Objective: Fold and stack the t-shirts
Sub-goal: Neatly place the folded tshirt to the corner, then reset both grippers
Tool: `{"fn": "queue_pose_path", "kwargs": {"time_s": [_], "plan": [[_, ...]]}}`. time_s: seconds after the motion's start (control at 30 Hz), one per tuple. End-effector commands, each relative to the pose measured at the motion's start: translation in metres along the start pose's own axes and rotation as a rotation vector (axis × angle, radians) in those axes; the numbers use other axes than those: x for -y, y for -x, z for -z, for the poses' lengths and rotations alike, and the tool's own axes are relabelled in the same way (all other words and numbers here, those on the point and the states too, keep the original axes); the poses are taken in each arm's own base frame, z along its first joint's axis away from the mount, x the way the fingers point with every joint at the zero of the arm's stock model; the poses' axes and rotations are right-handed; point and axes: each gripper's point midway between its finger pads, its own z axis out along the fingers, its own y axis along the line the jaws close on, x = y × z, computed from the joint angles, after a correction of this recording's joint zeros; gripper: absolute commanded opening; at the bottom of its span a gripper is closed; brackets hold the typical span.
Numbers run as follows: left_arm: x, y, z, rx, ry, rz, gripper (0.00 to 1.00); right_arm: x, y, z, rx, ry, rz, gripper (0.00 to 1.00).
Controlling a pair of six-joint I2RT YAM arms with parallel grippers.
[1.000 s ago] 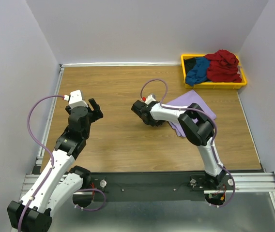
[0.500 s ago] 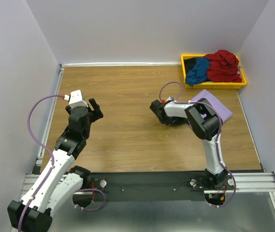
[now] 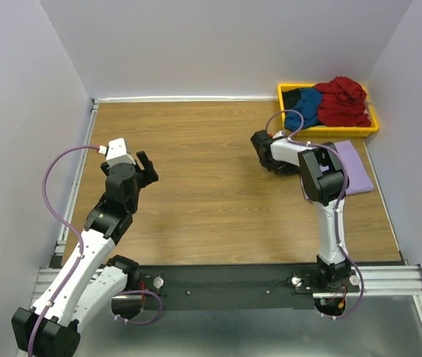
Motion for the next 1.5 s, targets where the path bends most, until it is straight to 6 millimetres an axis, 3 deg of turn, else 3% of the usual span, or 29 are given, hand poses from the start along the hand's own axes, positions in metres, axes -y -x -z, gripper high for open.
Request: {"fn": "queue_pose_path", "kwargs": {"time_s": [0.0, 0.13, 0.4, 0.67, 0.7, 0.77, 0.8, 0.87, 0.9, 1.0, 1.03, 1.13, 1.27, 1.37, 1.43, 1.47], "plan": [[-0.006, 0.002, -0.003, 0.015, 0.042, -0.004, 0.82, -0.006, 0.027, -0.021, 0.031, 0.013, -0.038, 0.01], [-0.008, -0.001, -0.005, 0.005, 0.055, -0.004, 0.82, 0.001, 0.035, -0.034, 0.034, 0.007, -0.01, 0.01], [-0.01, -0.004, -0.008, -0.006, 0.064, -0.007, 0.82, 0.018, 0.031, -0.057, 0.016, 0.016, -0.037, 0.01], [-0.011, -0.005, -0.009, -0.008, 0.071, -0.009, 0.82, 0.017, 0.039, -0.062, 0.03, 0.067, -0.087, 0.01], [-0.011, -0.004, -0.009, -0.006, 0.07, -0.006, 0.82, 0.018, 0.041, -0.059, 0.037, 0.074, -0.108, 0.03], [-0.012, -0.003, -0.009, -0.003, 0.074, -0.007, 0.82, 0.019, 0.044, -0.053, 0.048, 0.096, -0.131, 0.21], [-0.012, -0.003, -0.009, -0.005, 0.075, -0.007, 0.82, 0.023, 0.049, -0.042, 0.074, 0.133, -0.17, 0.35], [-0.011, -0.003, -0.009, -0.003, 0.072, -0.004, 0.82, 0.027, 0.054, -0.028, 0.098, 0.187, -0.214, 0.45], [-0.012, -0.002, -0.008, 0.0, 0.071, -0.007, 0.82, 0.027, 0.063, -0.01, 0.138, 0.27, -0.258, 0.52], [-0.009, 0.001, -0.007, 0.004, 0.06, -0.006, 0.82, 0.022, 0.071, 0.028, 0.194, 0.417, -0.332, 0.61], [-0.009, 0.0, -0.007, 0.003, 0.058, -0.006, 0.82, 0.035, 0.075, 0.047, 0.235, 0.454, -0.388, 0.65], [-0.008, -0.003, -0.008, -0.01, 0.051, -0.011, 0.82, 0.045, 0.081, 0.084, 0.293, 0.579, -0.479, 0.69], [0.0, 0.004, -0.004, -0.017, 0.022, -0.001, 0.82, 0.104, 0.075, 0.141, 0.435, 0.671, -0.638, 0.73], [0.006, 0.025, 0.007, 0.008, -0.004, 0.034, 0.83, 0.131, 0.055, 0.159, 0.484, 0.673, -0.714, 0.8], [0.009, 0.048, 0.019, 0.041, -0.014, 0.061, 0.82, 0.161, 0.032, 0.178, 0.552, 0.673, -0.797, 0.88], [0.009, 0.053, 0.024, 0.043, -0.014, 0.066, 0.82, 0.186, 0.016, 0.195, 0.619, 0.674, -0.859, 0.91]]}}
